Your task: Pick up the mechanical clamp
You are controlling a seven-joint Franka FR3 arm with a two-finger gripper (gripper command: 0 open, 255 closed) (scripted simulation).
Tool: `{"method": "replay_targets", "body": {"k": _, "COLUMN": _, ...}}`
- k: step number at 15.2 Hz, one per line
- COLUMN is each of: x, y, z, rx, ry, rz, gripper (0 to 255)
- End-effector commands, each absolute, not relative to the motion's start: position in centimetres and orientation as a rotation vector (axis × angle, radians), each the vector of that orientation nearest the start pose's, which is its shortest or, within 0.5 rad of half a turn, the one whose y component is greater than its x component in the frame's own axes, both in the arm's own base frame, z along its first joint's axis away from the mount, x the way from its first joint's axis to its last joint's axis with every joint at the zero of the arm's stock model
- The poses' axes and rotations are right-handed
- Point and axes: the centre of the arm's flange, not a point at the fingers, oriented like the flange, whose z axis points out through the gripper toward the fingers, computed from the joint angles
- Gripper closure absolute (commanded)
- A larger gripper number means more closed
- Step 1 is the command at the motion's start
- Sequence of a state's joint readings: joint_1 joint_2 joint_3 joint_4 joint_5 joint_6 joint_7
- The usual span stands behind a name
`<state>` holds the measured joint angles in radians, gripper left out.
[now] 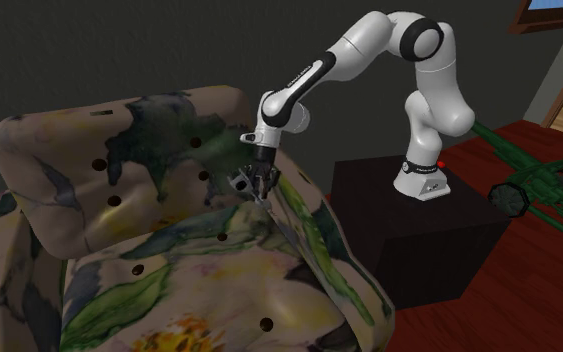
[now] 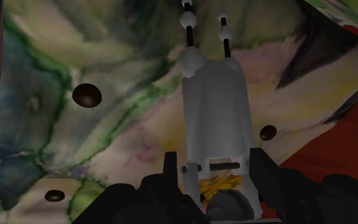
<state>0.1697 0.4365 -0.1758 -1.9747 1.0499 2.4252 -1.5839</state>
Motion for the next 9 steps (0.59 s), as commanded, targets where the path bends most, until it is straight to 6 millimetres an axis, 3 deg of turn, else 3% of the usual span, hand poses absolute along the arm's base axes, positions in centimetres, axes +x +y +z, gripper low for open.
{"method": "replay_targets", "body": {"k": 1, "x": 61.7, "y": 0.4, "z": 26.4, "rx": -2.466, "ry": -1.025, "rz": -0.641, "gripper": 255}}
{"method": "replay_targets", "body": {"k": 7, "x": 61.7, "y": 0.4, "z": 29.5, "rx": -2.466, "ry": -1.025, "rz": -0.641, "gripper": 255}}
{"method": "replay_targets", "body": {"k": 9, "x": 61.7, "y": 0.4, "z": 29.6, "rx": -2.466, "ry": -1.025, "rz": -0.641, "gripper": 255}}
